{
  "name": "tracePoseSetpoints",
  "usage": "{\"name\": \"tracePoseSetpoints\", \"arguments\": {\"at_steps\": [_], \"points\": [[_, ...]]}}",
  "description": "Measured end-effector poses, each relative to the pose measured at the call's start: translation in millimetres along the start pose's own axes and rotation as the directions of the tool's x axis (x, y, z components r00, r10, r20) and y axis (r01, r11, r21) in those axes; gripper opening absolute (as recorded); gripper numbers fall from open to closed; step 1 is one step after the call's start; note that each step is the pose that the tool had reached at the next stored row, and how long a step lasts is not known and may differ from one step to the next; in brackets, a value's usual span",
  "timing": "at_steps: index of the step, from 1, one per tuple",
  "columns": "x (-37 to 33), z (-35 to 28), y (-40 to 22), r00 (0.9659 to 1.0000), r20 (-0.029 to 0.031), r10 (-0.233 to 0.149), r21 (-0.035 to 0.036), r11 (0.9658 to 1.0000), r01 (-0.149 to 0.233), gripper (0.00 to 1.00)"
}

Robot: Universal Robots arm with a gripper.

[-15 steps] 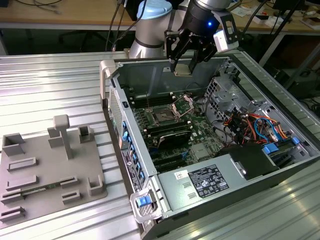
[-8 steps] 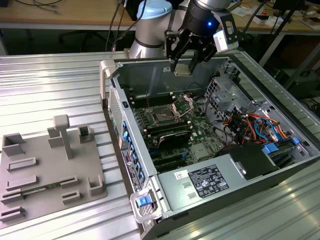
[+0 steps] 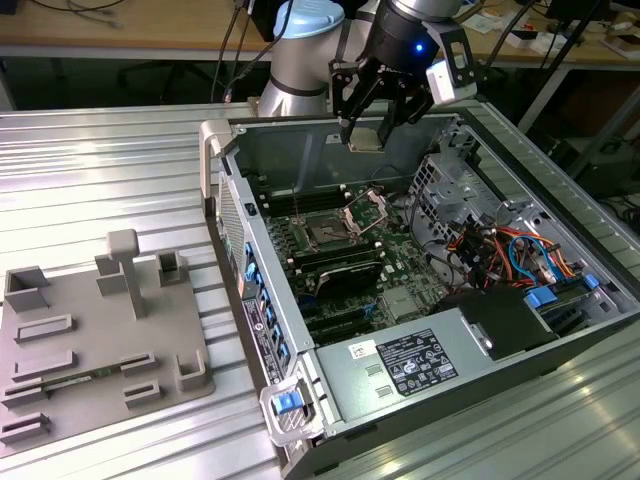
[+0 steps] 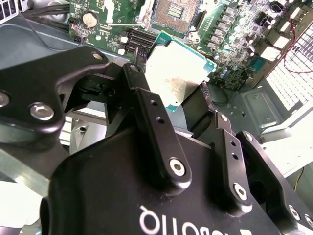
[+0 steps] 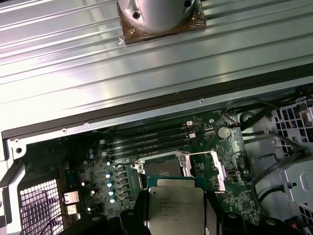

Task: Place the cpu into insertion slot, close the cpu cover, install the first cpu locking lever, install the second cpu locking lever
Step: 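Place the cpu into insertion slot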

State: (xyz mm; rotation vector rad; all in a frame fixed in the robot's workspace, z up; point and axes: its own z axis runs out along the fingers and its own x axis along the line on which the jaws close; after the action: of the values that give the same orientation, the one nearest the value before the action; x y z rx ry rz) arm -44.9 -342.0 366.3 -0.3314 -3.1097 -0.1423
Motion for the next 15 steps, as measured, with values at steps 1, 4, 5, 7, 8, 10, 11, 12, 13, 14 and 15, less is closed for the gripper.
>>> {"name": "tracePoseSetpoints", "arguments": {"at_steps": [1, 4, 5, 7, 8, 10, 11, 12, 13, 14, 15], "points": [[0.0, 0.0, 0.0, 1.0000, 0.0000, 0.001, 0.0000, 1.0000, -0.001, 0.55], [0.0, 0.0, 0.0, 1.0000, 0.0003, 0.004, -0.0001, 1.0000, -0.004, 0.55], [0.0, 0.0, 0.0, 1.0000, 0.0004, 0.005, -0.0001, 1.0000, -0.005, 0.55], [0.0, 0.0, 0.0, 1.0000, 0.0006, 0.007, -0.0001, 1.0000, -0.007, 0.55], [0.0, 0.0, 0.0, 1.0000, 0.0007, 0.007, -0.0002, 1.0000, -0.007, 0.55], [0.0, 0.0, 0.0, 1.0000, 0.0008, 0.009, -0.0002, 1.0000, -0.009, 0.55], [0.0, 0.0, 0.0, 1.0000, 0.0009, 0.010, -0.0002, 1.0000, -0.010, 0.55], [0.0, 0.1, 0.0, 0.9999, 0.0010, 0.011, -0.0003, 0.9999, -0.011, 0.55], [0.0, 0.0, 0.0, 0.9999, 0.0010, 0.011, -0.0002, 0.9999, -0.011, 0.55], [0.0, 0.1, 0.0, 0.9999, 0.0011, 0.012, -0.0003, 0.9999, -0.012, 0.55], [0.0, 0.1, 0.0, 0.9999, 0.0012, 0.013, -0.0003, 0.9999, -0.013, 0.55]]}}
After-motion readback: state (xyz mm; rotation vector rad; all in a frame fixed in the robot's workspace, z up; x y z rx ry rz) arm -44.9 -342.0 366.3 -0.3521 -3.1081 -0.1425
